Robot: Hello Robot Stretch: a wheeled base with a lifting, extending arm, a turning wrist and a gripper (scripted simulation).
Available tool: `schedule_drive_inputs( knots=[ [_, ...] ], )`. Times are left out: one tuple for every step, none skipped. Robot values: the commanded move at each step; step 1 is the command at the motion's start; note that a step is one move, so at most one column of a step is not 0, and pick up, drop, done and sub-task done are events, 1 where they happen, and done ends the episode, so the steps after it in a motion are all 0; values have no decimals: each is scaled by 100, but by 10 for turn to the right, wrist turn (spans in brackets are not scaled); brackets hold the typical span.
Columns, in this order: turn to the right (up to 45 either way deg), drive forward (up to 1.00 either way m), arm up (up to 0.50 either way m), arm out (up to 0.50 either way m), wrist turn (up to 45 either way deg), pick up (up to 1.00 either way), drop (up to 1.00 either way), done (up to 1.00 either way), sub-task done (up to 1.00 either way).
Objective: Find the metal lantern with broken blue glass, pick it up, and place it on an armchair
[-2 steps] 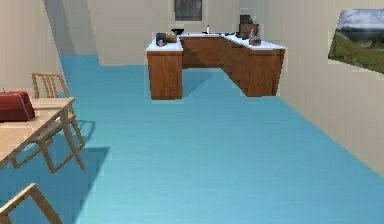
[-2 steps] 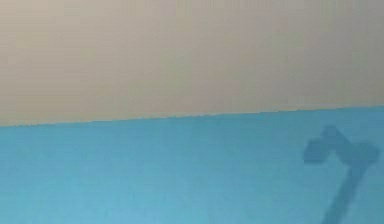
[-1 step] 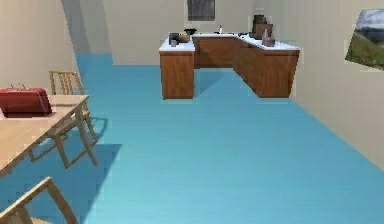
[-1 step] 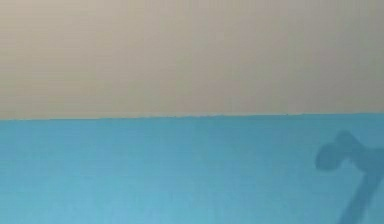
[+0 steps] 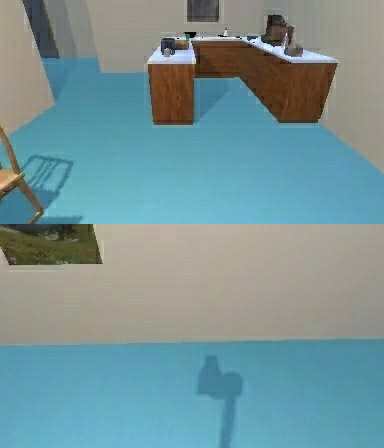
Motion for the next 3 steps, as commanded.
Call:
schedule_drive_inputs(
  knots=[
    [-180,0,0,0,0,0,0,0,0],
    [0,100,0,0,0,0,0,0,0],
    [-60,0,0,0,0,0,0,0,0]
  ],
)
